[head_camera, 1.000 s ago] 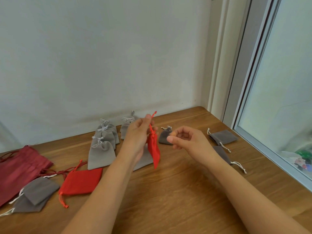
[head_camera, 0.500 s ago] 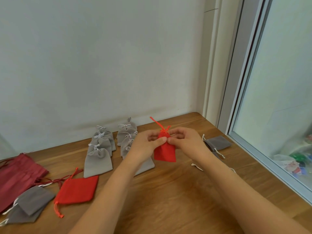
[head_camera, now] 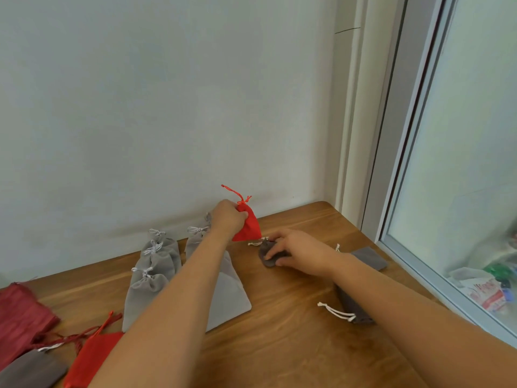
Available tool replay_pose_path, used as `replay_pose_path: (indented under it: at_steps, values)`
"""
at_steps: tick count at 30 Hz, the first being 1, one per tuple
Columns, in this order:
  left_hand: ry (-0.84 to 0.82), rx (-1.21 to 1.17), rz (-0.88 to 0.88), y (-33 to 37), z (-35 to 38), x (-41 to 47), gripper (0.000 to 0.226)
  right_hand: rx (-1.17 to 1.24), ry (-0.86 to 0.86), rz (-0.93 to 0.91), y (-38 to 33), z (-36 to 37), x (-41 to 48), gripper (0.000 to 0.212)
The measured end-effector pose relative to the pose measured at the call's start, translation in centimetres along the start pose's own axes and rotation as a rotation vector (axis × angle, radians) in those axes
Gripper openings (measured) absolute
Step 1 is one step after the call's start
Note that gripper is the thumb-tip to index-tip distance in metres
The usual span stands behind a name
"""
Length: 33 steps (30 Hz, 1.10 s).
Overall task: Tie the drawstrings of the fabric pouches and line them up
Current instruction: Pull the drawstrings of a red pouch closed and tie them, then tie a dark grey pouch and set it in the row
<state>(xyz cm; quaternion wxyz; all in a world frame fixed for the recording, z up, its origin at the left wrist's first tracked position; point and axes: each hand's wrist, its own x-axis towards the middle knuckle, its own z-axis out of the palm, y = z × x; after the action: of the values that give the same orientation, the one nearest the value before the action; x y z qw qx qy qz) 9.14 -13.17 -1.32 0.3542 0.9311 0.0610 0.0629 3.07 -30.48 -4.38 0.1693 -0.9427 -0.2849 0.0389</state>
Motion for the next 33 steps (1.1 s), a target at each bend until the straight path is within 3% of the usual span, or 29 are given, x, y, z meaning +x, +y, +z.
replay_pose_path:
  at_steps: [6, 10, 14, 18, 20, 22, 25, 29, 32, 33]
  values:
    - [0.000, 0.315, 0.064, -0.8, 1.8, 2.0, 0.022, -0.109, -0.029, 0.065, 3.4, -1.6, 2.0, 0.037]
    - [0.070, 0.475, 0.085, -1.1, 2.2, 2.3, 0.029, -0.115, -0.062, 0.087, 4.7, -1.7, 3.4, 0.044]
    - [0.098, 0.388, 0.027, -0.7, 2.3, 1.6, 0.042, 0.017, -0.053, 0.133, 4.5, -1.9, 4.0, 0.050]
    - [0.133, 0.332, 0.257, 1.1, 2.2, -1.0, 0.026, 0.243, 0.040, 0.207, 4.7, -3.8, 2.8, 0.034]
    - [0.010, 0.178, 0.344, 2.7, 2.5, -3.8, 0.017, 0.273, 0.025, 0.215, 5.5, -5.4, 1.5, 0.028]
    - [-0.250, 0.086, 0.335, 4.3, 3.3, -6.8, 0.032, 0.278, 0.025, 0.236, 6.4, -6.8, -0.3, 0.023]
    - [-0.588, 0.198, 0.356, 5.7, 5.4, -10.5, 0.047, 0.253, 0.007, 0.277, 7.6, -7.7, -2.9, 0.020]
    - [-0.684, 0.179, 0.417, 5.8, 7.4, -12.5, 0.046, 0.183, -0.153, 0.324, 9.3, -7.2, -5.8, 0.026]
    - [-0.734, 0.181, 0.450, 6.0, 7.5, -12.5, 0.022, 0.252, -0.235, 0.344, 9.8, -6.8, -7.1, 0.034]
    - [-0.759, 0.186, 0.443, 6.0, 7.4, -12.1, 0.025, 0.252, -0.231, 0.342, 10.0, -6.7, -7.3, 0.035]
